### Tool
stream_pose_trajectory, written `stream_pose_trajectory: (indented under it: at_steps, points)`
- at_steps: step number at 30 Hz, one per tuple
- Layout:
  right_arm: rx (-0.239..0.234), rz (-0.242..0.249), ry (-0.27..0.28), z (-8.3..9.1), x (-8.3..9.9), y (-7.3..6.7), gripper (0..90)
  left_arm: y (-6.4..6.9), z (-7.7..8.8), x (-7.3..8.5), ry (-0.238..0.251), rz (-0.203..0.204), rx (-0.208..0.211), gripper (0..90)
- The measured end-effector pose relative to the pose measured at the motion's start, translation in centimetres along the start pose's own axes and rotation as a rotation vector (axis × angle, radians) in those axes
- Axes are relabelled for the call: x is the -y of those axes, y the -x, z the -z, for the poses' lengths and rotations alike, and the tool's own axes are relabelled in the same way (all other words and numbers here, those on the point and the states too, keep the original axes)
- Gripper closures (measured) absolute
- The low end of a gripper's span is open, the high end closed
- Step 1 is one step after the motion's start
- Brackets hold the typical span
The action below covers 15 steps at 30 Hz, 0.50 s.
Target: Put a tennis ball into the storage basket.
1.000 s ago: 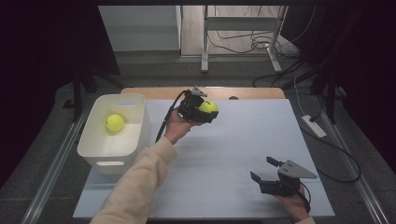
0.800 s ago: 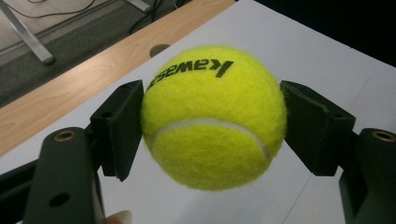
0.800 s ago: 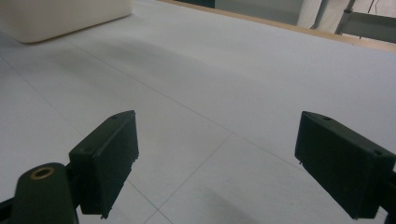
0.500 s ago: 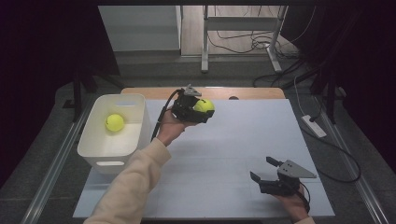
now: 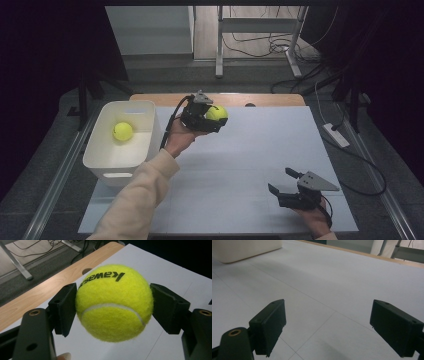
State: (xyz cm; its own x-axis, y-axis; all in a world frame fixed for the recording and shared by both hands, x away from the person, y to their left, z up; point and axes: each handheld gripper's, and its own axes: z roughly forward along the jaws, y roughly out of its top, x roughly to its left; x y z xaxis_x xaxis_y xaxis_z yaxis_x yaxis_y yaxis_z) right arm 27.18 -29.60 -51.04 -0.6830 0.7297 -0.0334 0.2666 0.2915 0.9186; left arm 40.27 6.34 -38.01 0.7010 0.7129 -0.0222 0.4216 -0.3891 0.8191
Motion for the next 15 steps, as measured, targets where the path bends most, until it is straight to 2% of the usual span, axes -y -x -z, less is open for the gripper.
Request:
stream_pose_trajectory:
  at_steps: [15]
  points:
    - [-0.003, 0.002, -0.001, 0.0, 0.0, 0.0, 13.9, -0.9, 2.2, 0.5, 0.033, 0.012, -0.019, 26.8]
